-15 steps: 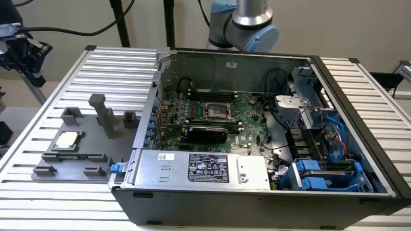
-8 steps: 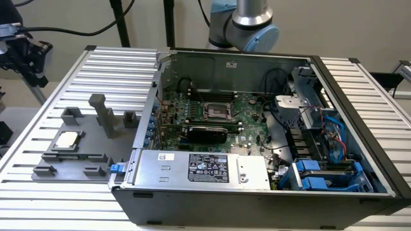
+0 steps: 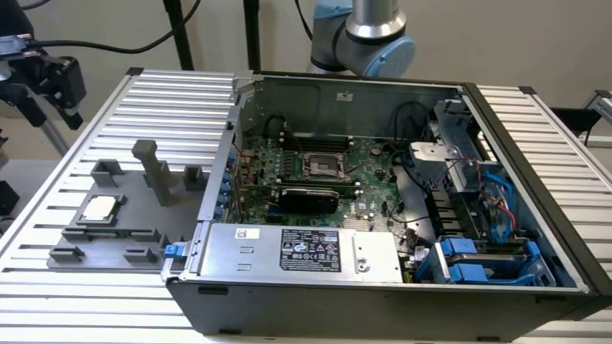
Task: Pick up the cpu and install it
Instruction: 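Pick up the cpu and move it towards the insertion slot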
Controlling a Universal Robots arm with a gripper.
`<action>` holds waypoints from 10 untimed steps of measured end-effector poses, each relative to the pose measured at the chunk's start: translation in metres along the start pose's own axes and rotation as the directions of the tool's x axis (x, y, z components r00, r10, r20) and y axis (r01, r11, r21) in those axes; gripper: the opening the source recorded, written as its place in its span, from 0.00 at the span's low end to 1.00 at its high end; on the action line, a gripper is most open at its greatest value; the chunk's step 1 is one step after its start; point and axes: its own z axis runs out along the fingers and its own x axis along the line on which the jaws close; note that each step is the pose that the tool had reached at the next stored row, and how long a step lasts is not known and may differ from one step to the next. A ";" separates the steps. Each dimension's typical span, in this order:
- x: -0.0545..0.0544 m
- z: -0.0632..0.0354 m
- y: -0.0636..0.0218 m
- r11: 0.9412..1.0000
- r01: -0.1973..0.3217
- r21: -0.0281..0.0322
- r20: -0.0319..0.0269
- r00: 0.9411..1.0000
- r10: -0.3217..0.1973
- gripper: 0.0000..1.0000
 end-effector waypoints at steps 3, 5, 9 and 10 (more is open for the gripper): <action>0.000 0.0000 0.0000 1.000 0.000 0.000 0.000 1.000 0.000 0.66; 0.000 0.0017 -0.0002 1.000 0.000 0.001 0.000 1.000 0.000 0.72; 0.000 0.0088 -0.0015 1.000 0.000 0.001 0.000 1.000 0.000 0.78; 0.000 0.0106 -0.0020 1.000 0.000 0.001 0.000 1.000 0.000 0.78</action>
